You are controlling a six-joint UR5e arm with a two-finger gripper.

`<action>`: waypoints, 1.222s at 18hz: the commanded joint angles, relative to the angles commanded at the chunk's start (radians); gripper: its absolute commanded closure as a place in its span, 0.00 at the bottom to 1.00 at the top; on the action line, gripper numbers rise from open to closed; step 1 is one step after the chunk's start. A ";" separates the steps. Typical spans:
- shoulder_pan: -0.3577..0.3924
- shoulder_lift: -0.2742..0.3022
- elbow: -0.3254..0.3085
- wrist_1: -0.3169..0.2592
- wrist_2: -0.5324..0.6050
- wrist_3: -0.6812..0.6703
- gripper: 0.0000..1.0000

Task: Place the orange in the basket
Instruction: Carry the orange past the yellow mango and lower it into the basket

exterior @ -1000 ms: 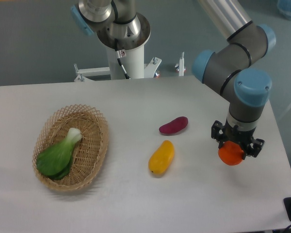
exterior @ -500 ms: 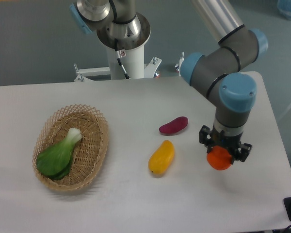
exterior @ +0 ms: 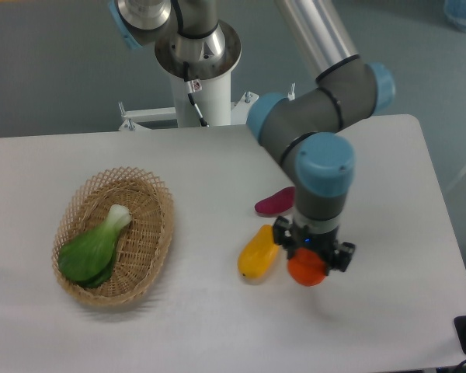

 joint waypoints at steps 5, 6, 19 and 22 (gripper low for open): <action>-0.106 0.035 -0.109 0.123 0.006 -0.043 0.23; -0.133 0.035 -0.109 0.124 0.008 -0.055 0.23; -0.365 0.057 -0.109 0.086 0.000 -0.097 0.22; -0.405 0.048 -0.098 0.035 0.000 -0.097 0.22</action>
